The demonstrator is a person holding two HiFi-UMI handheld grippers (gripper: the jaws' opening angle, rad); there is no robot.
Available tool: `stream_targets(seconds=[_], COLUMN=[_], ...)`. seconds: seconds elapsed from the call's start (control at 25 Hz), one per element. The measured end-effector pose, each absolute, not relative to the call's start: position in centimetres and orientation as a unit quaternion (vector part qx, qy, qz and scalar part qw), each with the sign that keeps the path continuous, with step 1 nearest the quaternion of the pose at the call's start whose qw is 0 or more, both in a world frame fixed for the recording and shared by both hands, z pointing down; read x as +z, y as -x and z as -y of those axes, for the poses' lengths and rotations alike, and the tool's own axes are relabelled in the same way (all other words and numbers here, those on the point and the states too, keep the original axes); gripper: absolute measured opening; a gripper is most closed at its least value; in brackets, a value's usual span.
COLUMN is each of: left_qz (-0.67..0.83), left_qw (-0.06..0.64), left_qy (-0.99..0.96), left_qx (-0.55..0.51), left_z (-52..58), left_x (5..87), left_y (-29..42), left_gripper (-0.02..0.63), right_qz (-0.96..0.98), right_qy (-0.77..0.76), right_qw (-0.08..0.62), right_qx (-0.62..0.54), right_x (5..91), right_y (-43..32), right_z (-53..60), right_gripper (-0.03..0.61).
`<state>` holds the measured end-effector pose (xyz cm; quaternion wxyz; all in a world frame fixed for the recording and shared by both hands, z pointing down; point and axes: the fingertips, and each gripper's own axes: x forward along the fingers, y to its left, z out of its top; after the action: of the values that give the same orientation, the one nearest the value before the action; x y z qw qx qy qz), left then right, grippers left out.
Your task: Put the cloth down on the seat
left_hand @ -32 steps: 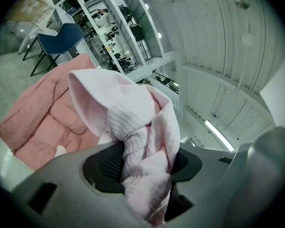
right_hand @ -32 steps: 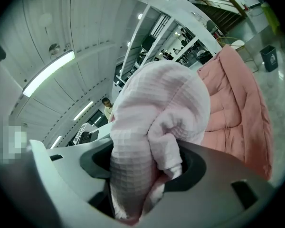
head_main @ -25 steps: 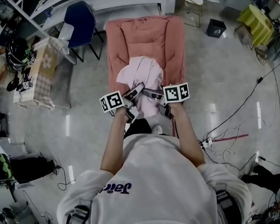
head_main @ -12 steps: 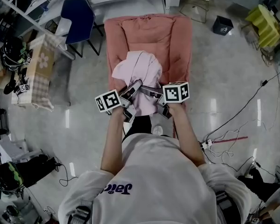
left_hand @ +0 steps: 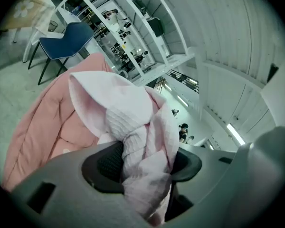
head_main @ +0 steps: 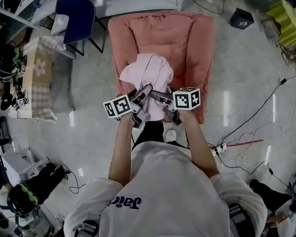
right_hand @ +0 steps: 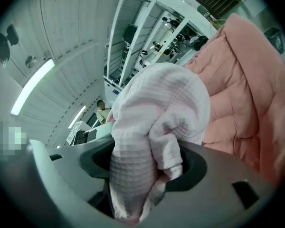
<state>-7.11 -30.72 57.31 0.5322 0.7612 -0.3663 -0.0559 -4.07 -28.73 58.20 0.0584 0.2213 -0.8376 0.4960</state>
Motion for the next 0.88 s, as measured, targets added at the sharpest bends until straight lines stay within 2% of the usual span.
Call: stream_targets(seconds=[0.2,0.48,0.88], left_qz=[0.369,0.383,0.391], left_qw=[0.556,0.617,0.607], left_qy=[-0.745,-0.687,-0.683], left_qx=[0.006,0.022,0.109], left_z=[32.5,34.1,36.7], left_x=[64.7,75.9,89.4], left_y=[7.4,8.4,10.2], left_gripper=[0.239,0.222,0.215], right_qz=[0.797,0.757,0.758], right_qy=[-0.246,-0.268,-0.291], right_qw=[0.064,0.091,0.092], right_qx=[0.548,0.589,0.576], right_x=[65.3,76.2,89.8], right_y=[4.4,5.1,6.9], right_z=[30.2,31.9,34.3], right_gripper=[0.278,0.278,0.276])
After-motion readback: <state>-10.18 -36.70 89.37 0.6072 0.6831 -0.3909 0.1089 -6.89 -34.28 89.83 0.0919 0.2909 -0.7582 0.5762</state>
